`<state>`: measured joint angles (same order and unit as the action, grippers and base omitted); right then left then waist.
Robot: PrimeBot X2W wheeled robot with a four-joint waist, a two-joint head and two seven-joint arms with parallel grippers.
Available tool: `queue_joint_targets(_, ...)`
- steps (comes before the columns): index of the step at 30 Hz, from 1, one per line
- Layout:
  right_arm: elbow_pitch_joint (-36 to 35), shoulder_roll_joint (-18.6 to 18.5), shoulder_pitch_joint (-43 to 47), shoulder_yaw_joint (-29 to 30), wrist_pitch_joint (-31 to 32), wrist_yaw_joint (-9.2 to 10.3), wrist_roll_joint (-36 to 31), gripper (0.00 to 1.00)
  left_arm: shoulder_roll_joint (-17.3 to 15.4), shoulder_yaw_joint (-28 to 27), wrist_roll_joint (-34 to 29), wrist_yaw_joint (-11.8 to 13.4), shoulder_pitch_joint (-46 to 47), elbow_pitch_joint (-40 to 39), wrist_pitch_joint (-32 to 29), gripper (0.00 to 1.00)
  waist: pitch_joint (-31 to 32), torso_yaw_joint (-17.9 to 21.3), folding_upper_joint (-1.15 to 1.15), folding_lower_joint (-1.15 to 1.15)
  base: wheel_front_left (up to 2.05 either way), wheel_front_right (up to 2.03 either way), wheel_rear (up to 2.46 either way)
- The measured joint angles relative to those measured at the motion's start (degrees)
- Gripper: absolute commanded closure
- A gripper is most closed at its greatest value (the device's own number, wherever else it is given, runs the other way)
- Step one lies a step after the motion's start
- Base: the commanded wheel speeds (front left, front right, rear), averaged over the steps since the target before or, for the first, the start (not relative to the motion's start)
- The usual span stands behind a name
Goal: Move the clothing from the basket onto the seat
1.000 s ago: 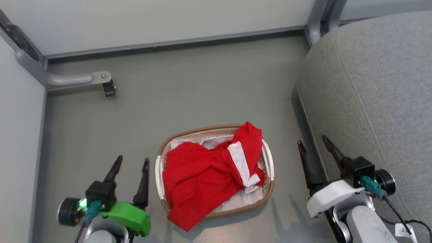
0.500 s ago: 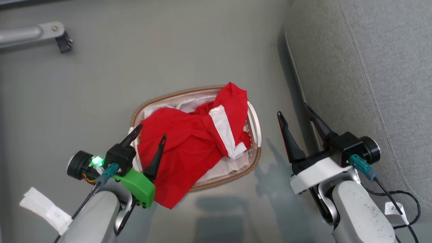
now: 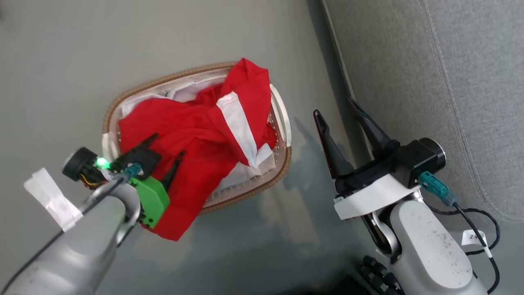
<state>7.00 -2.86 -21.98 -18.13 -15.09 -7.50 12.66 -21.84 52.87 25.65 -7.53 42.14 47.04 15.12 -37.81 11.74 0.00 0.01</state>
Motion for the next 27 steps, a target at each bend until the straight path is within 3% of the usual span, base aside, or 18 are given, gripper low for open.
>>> queue_joint_targets(13,-1.55,-0.01,-0.95,-3.01,0.0,0.01,2.59,0.0,-1.12,12.87,0.43,-0.01,10.77,15.11,-3.99,0.0,-9.5,4.88,0.0,0.0,0.0,0.0,0.0)
queue_joint_targets(24,-1.68,0.03,-0.77,-5.19,0.0,0.01,4.03,0.0,0.94,17.3,2.16,-0.01,14.19,20.71,-8.88,0.0,-12.5,7.93,0.0,0.0,0.0,0.0,0.0)
queue_joint_targets(26,-1.48,0.01,-0.78,-6.02,0.0,0.01,4.28,0.0,1.14,17.83,3.45,-0.01,14.01,20.19,-9.59,0.81,-12.38,8.22,0.0,0.0,0.0,0.0,0.0)
queue_joint_targets(27,-1.25,0.03,-0.79,-6.45,0.0,0.0,4.28,0.0,1.12,18.24,3.6,-0.01,13.83,19.86,-10.06,1.0,-12.18,8.3,0.0,0.0,0.0,0.0,0.0)
